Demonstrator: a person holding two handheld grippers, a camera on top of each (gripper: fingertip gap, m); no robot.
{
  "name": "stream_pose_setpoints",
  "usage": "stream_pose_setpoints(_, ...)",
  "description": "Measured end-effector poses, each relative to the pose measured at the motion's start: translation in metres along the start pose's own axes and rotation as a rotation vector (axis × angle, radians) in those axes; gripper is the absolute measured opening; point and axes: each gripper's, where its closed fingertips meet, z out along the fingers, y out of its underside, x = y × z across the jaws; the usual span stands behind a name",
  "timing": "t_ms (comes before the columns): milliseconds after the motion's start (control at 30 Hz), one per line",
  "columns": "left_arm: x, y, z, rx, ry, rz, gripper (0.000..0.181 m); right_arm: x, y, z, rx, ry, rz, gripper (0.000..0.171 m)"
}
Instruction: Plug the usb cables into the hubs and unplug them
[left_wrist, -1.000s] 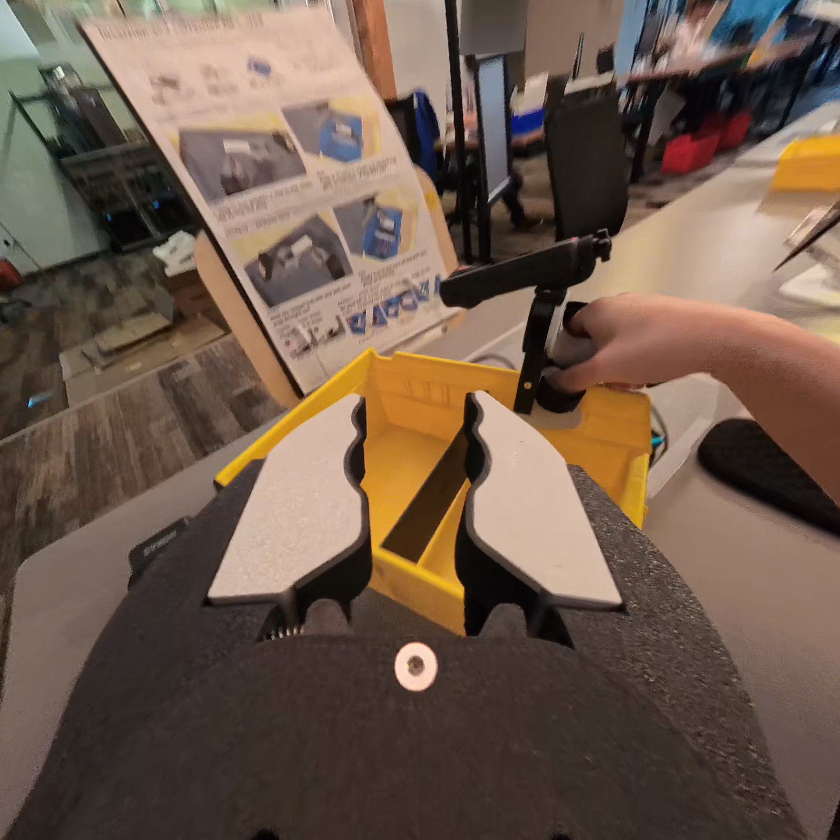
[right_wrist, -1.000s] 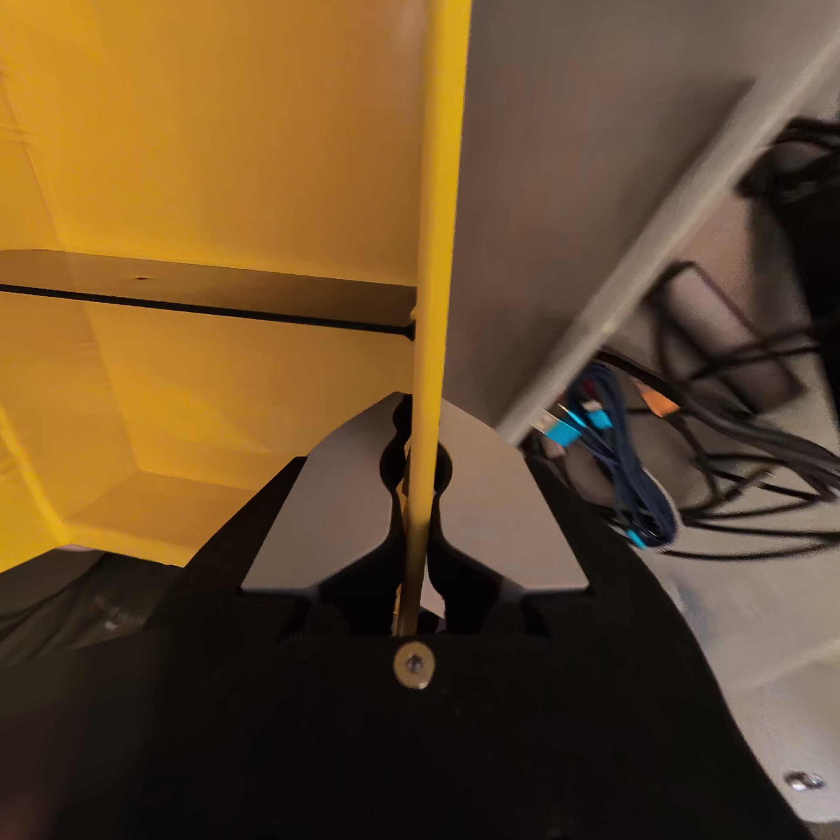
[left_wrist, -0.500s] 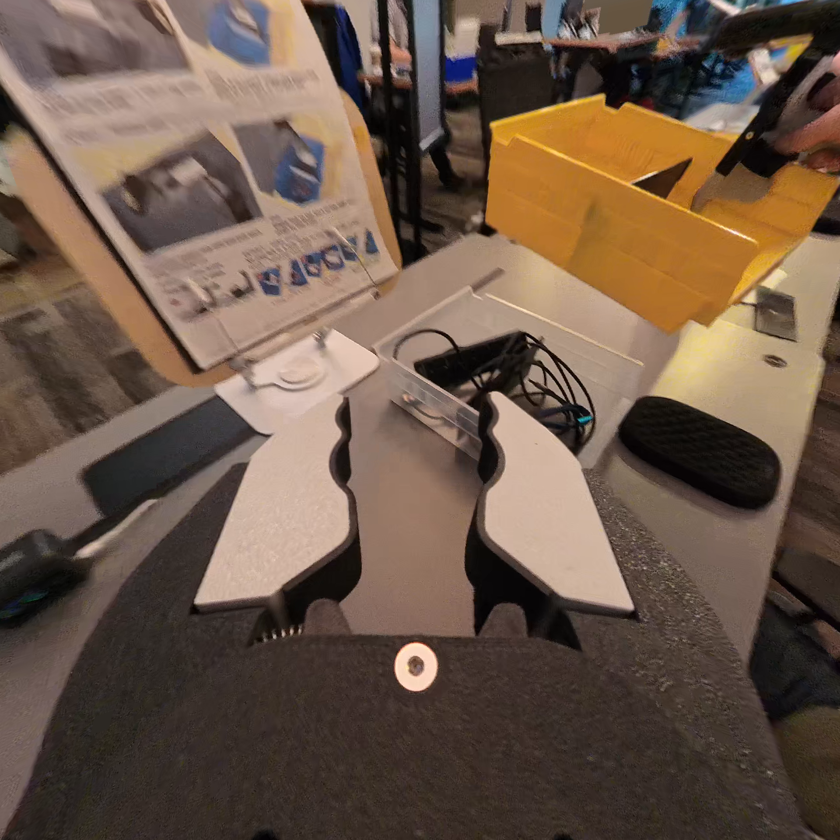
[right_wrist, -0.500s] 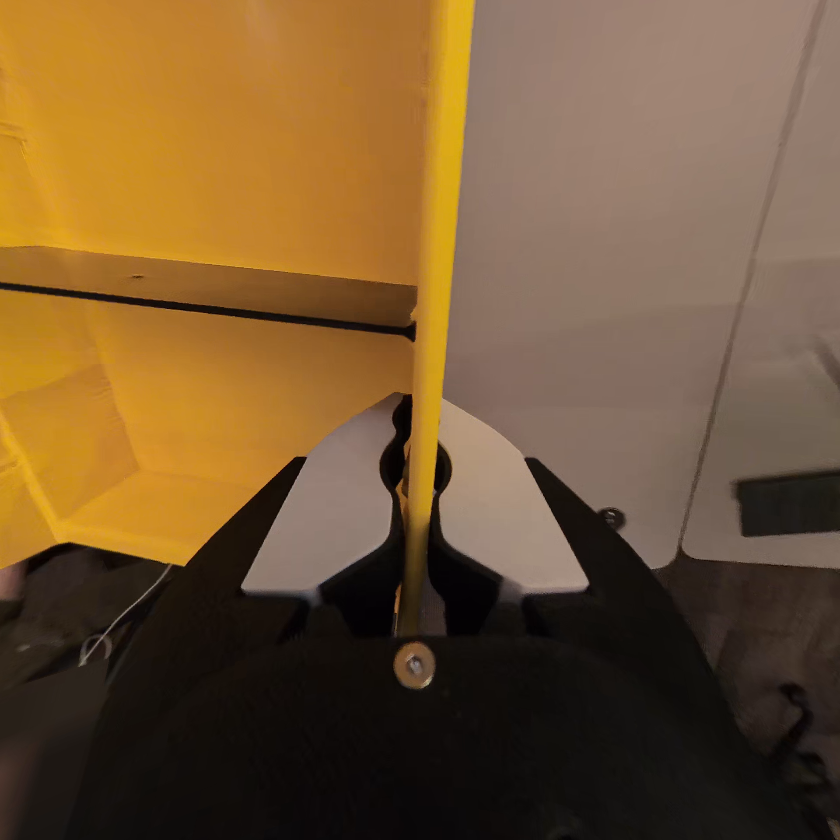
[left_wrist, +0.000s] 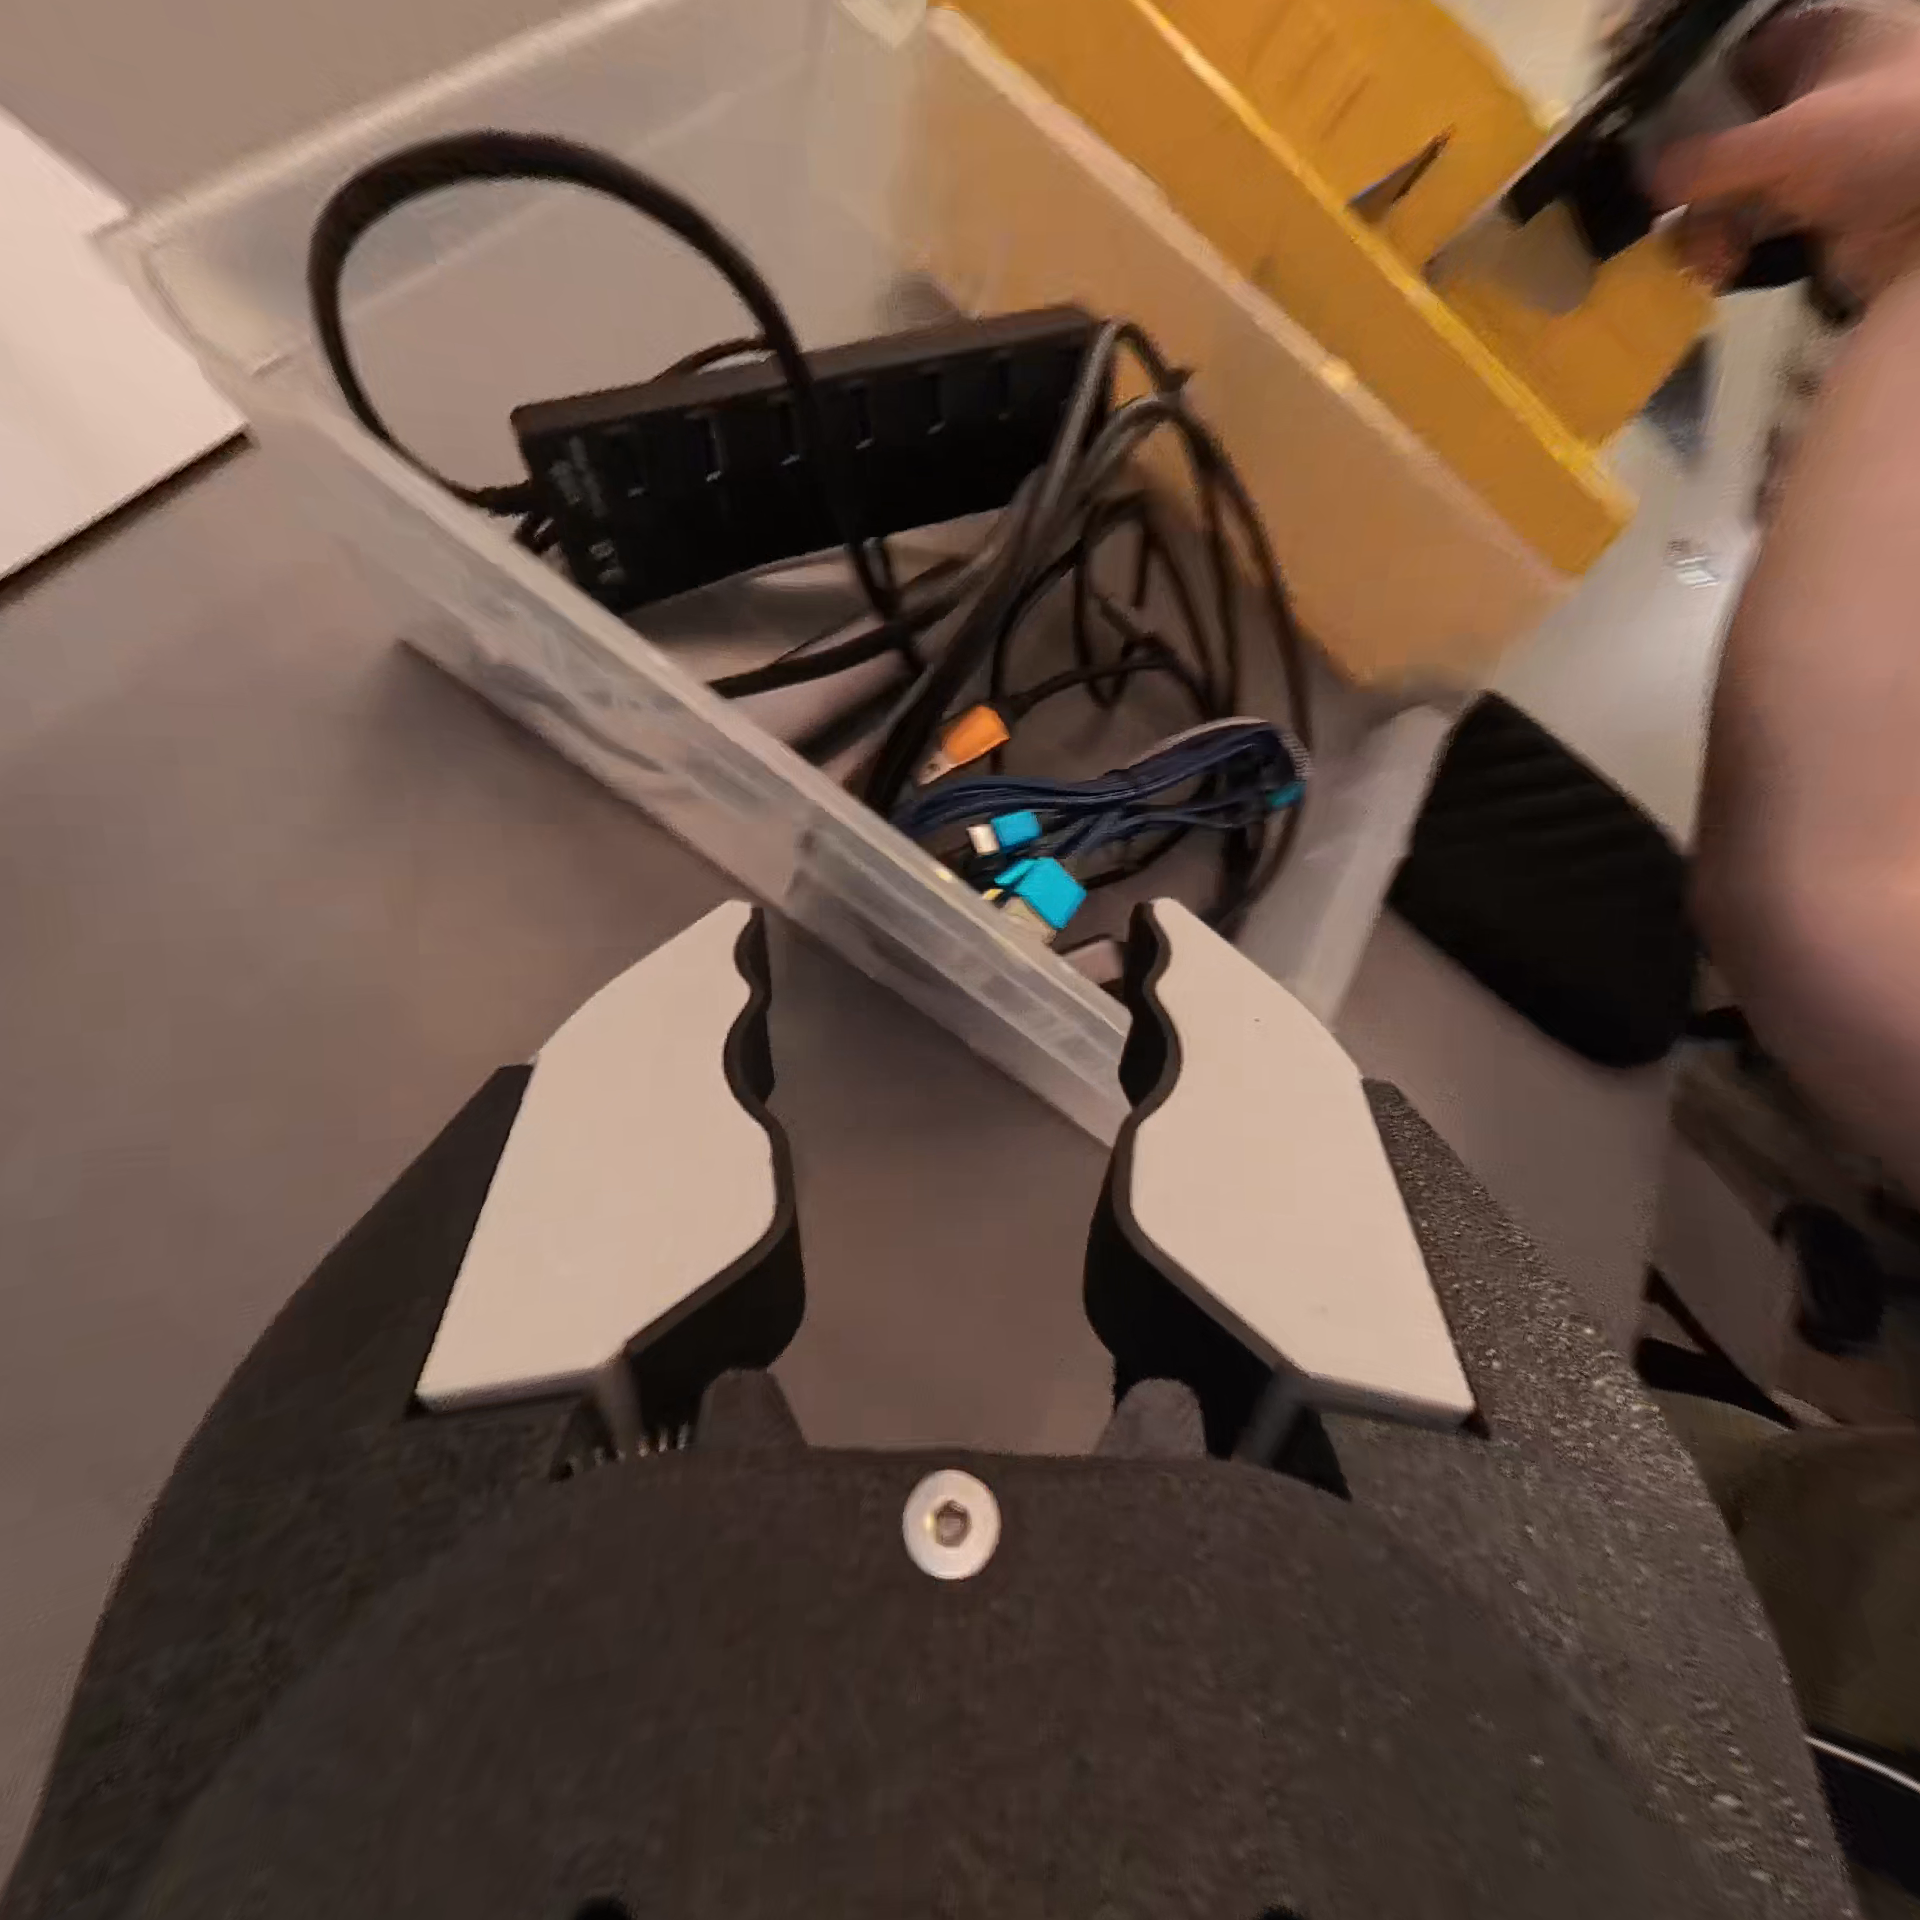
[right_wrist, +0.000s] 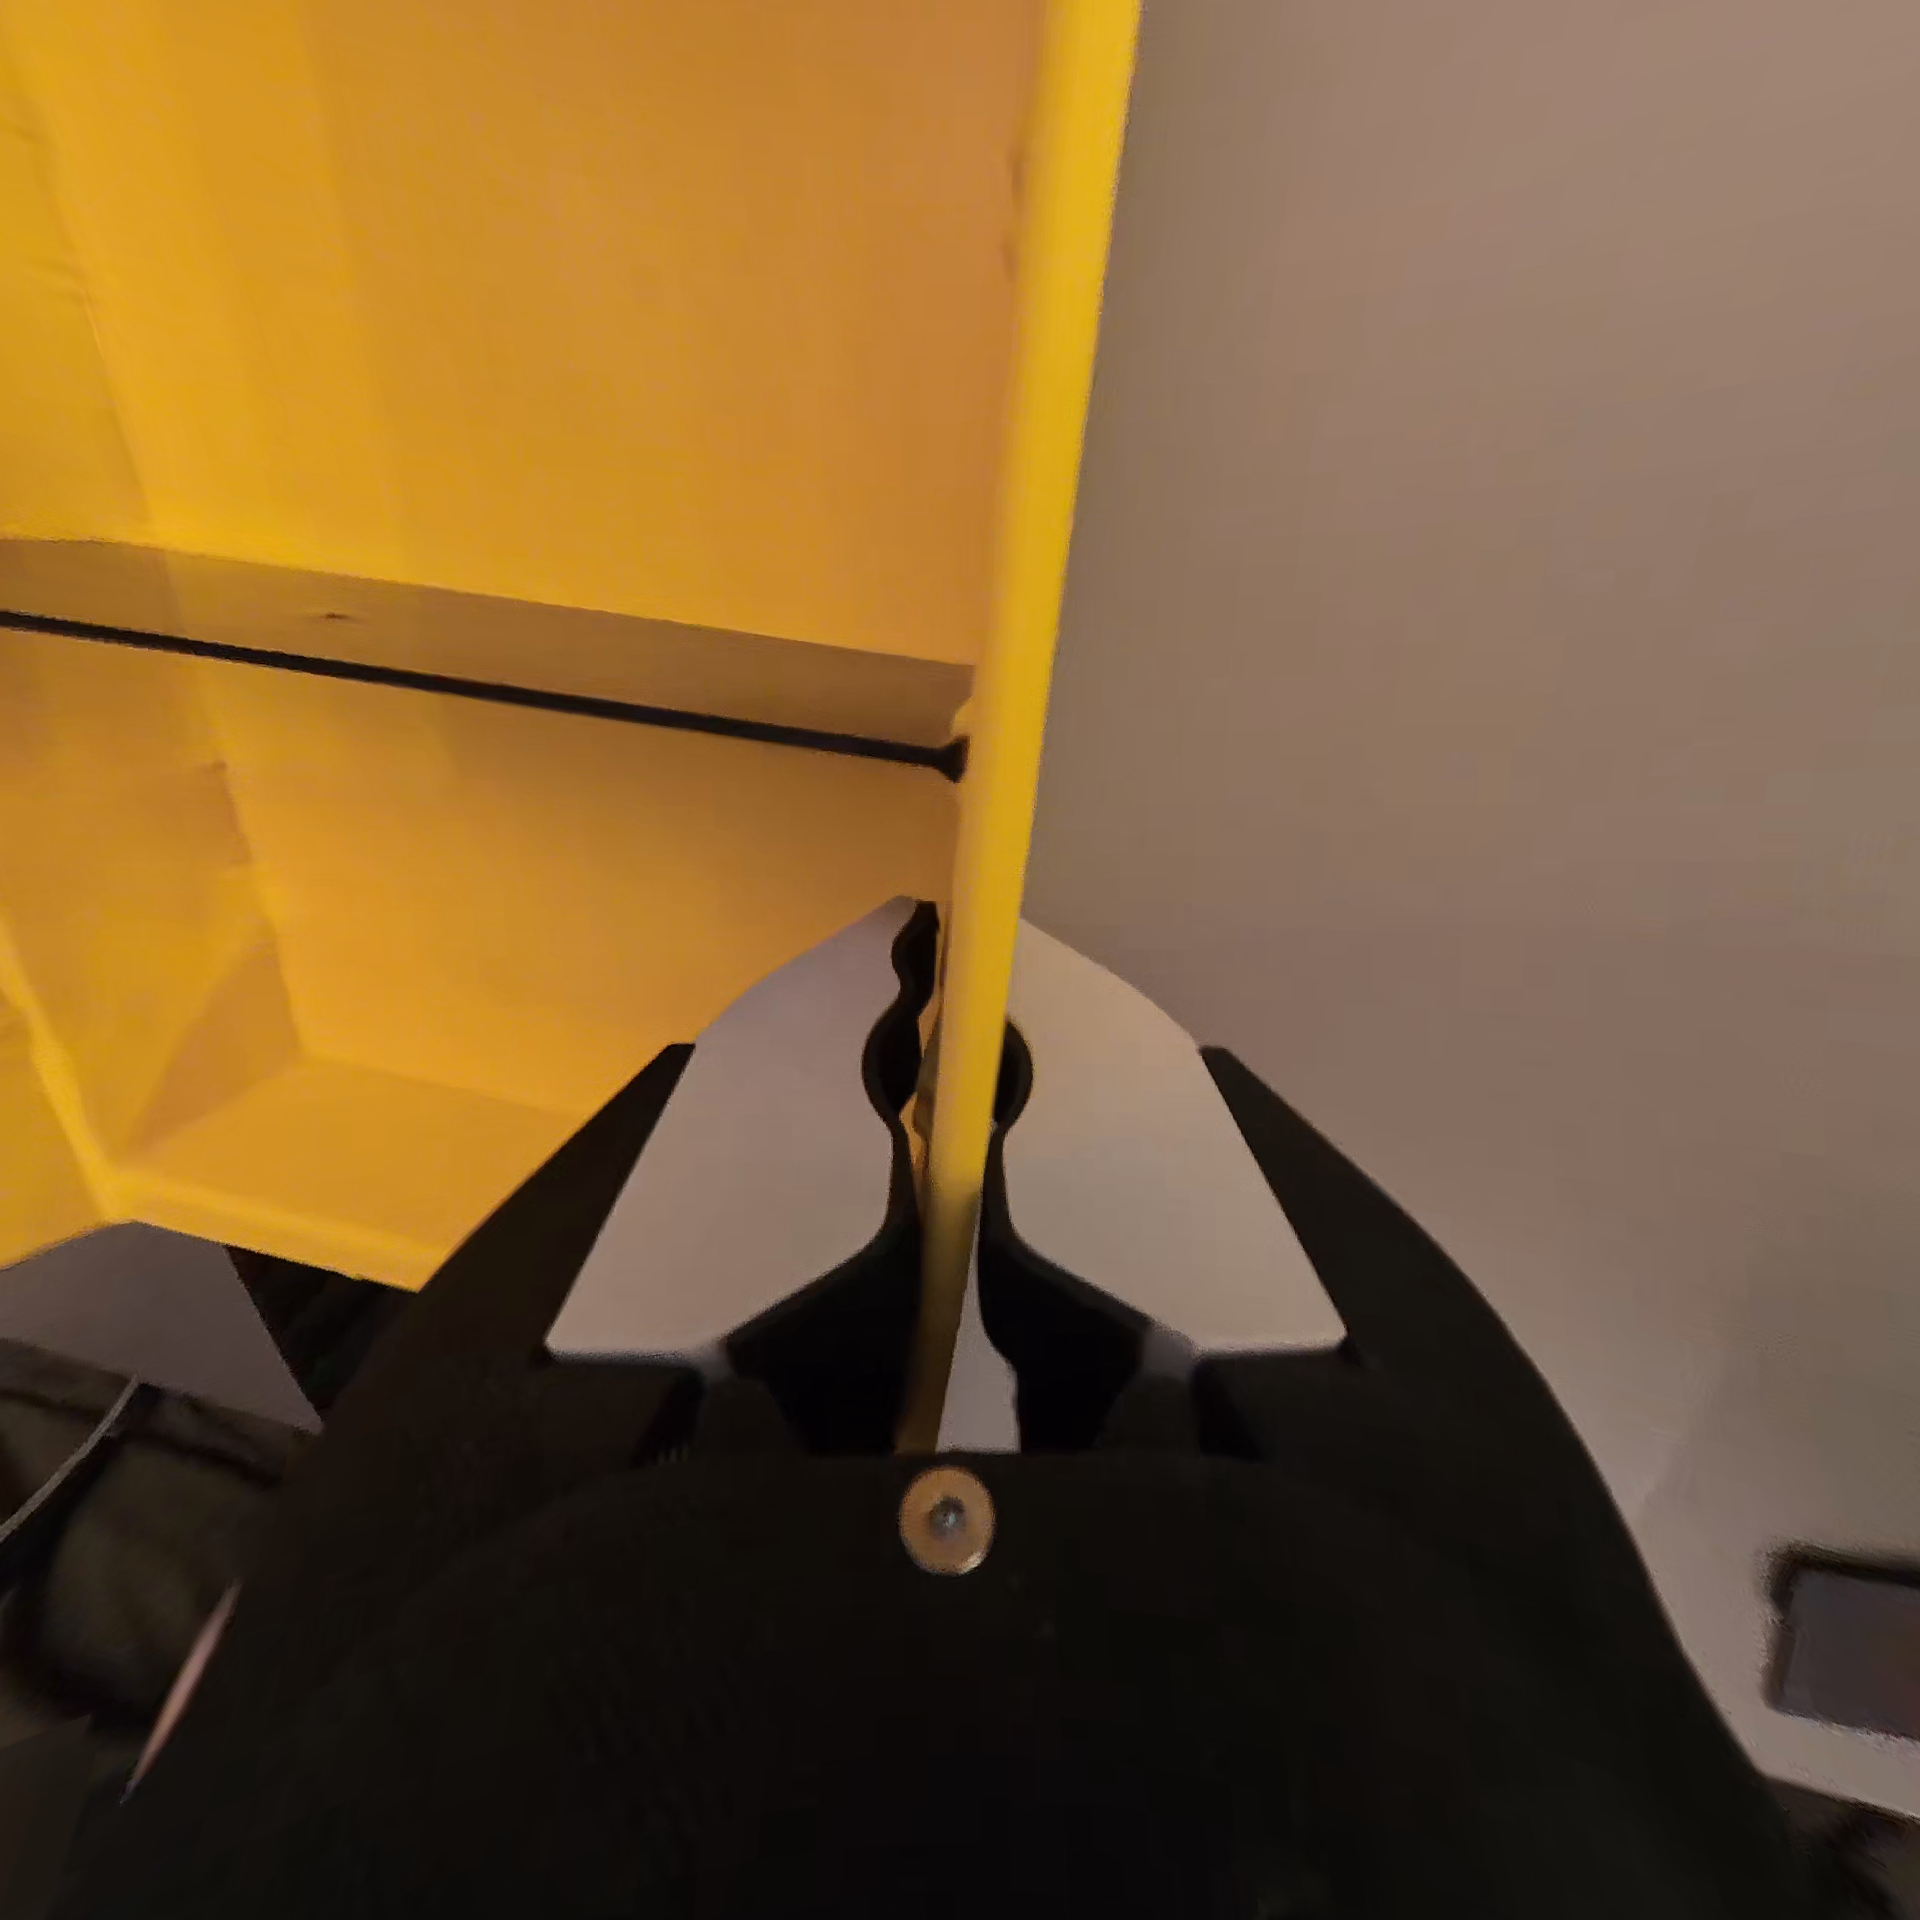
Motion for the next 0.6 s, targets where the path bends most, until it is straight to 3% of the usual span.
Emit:
stream_pose_setpoints(133,-0.021,0.008,0.018,-0.176,-0.125,-0.047,0.067,-0.010,-0.007,0.004,-0.004,-0.011,-0.035,0.008)
stream_pose_setpoints(333,-0.014,0.017,0.032,-0.426,-0.148,-0.131,0.044,-0.013,-0.002,0.003,-0.037,-0.014,-0.016,0.014)
stream_pose_setpoints(400,-0.008,0.015,0.035,-0.451,-0.140,-0.181,0.025,-0.012,-0.002,0.002,-0.034,-0.020,-0.001,0.015)
stream_pose_setpoints(600,-0.017,0.017,0.028,-0.550,-0.198,-0.084,0.015,-0.014,-0.001,0.001,-0.024,-0.060,0.037,0.020)
